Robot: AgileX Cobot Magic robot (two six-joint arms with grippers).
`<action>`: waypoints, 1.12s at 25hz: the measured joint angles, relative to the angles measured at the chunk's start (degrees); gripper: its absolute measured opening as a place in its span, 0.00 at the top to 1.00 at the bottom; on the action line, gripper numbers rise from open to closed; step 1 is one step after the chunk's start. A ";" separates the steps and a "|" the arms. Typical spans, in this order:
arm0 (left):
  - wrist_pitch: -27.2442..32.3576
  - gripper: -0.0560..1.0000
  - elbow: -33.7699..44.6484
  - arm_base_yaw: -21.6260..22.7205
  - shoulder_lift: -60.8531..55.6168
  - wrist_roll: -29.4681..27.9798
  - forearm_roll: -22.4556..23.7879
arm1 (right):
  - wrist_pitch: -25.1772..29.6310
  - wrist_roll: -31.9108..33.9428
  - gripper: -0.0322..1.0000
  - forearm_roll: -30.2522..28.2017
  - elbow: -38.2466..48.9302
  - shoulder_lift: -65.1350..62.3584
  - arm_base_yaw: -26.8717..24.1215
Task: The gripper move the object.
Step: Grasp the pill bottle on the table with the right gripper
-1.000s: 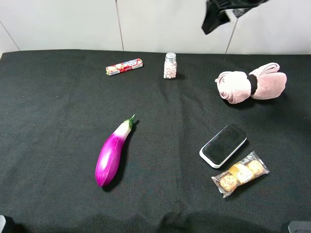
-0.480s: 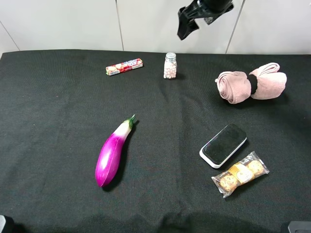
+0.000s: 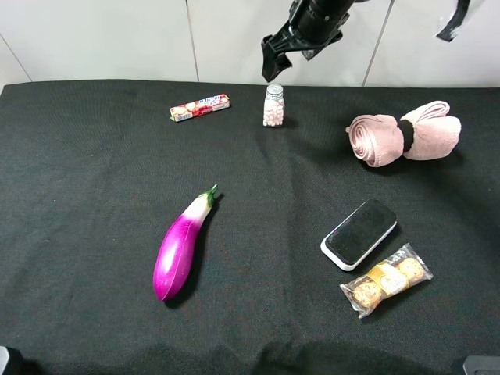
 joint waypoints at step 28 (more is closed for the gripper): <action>0.00 0.01 0.00 0.00 0.00 0.00 0.00 | -9.57 -0.90 0.30 3.25 -0.60 10.33 0.00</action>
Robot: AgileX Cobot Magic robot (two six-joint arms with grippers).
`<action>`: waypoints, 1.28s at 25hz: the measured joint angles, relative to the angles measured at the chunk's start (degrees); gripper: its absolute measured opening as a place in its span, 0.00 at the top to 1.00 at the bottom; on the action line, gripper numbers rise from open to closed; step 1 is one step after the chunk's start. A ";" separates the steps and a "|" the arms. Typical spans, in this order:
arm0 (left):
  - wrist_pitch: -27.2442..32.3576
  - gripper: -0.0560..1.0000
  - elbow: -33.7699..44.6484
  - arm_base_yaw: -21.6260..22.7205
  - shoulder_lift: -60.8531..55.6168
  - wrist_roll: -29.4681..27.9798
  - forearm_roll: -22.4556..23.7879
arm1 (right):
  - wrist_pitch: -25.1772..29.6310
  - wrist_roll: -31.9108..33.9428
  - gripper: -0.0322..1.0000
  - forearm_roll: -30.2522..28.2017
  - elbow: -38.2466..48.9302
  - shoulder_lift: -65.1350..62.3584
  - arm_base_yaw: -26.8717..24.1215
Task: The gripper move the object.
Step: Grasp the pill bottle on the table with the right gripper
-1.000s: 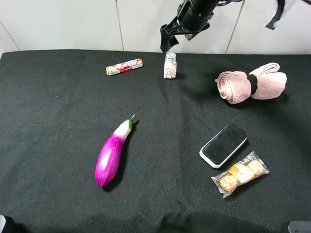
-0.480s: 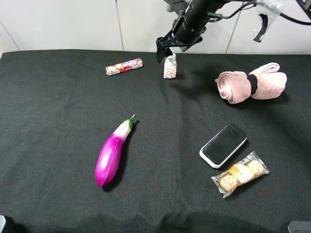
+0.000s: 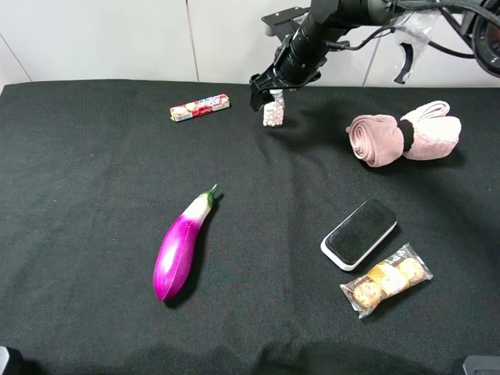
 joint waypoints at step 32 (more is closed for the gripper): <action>0.00 0.01 0.00 0.00 0.00 0.00 0.00 | -1.00 -0.16 0.66 0.01 -1.45 3.42 0.00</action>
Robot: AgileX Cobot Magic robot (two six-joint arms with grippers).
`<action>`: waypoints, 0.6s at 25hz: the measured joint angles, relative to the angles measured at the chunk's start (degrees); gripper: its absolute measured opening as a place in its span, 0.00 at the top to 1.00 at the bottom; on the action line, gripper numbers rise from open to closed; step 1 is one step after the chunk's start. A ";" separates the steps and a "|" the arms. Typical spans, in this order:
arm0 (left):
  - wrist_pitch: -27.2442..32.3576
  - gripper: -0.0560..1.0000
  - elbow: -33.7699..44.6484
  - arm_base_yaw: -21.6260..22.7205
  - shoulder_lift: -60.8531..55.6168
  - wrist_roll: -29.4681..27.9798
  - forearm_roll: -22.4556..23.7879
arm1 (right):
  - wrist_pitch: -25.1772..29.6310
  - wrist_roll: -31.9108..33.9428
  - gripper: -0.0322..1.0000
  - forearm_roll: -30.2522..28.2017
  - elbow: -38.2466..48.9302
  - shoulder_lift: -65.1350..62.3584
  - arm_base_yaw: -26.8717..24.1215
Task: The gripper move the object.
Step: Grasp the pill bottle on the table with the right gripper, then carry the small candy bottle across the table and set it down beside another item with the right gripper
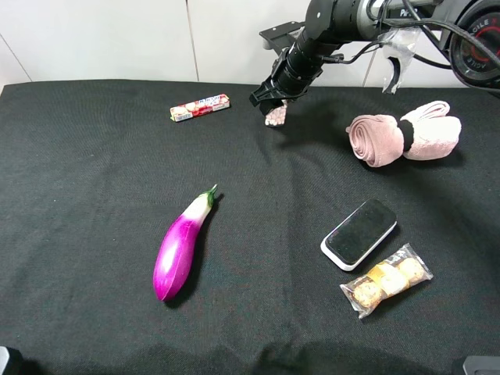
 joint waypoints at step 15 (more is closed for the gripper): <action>0.00 0.01 0.00 0.00 0.00 0.00 0.00 | 6.25 0.06 0.66 -1.62 -4.16 0.00 0.00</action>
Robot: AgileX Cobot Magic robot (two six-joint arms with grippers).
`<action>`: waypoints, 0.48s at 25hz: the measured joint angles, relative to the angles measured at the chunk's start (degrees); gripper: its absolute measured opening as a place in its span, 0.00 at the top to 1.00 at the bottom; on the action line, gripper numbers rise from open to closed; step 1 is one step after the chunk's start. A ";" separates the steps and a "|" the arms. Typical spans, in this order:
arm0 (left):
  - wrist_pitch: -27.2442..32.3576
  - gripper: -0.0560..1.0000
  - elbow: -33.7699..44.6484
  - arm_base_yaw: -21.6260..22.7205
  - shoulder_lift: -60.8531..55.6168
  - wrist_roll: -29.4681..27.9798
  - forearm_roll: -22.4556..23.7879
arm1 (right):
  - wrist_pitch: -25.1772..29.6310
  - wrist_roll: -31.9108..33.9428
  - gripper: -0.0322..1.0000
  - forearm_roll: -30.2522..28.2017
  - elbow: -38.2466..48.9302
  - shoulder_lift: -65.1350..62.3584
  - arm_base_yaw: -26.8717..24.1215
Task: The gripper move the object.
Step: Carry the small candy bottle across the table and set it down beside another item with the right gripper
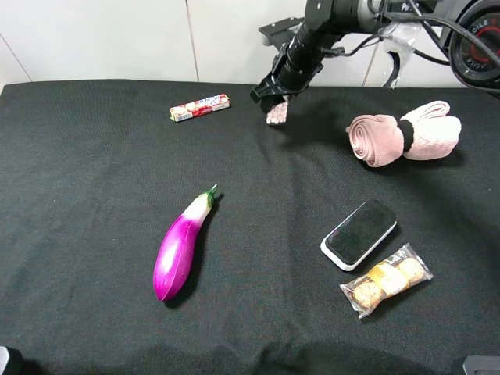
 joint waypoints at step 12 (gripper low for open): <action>0.00 0.01 0.00 0.00 0.00 0.00 0.00 | 15.85 2.81 0.66 -2.87 -9.13 -0.07 0.00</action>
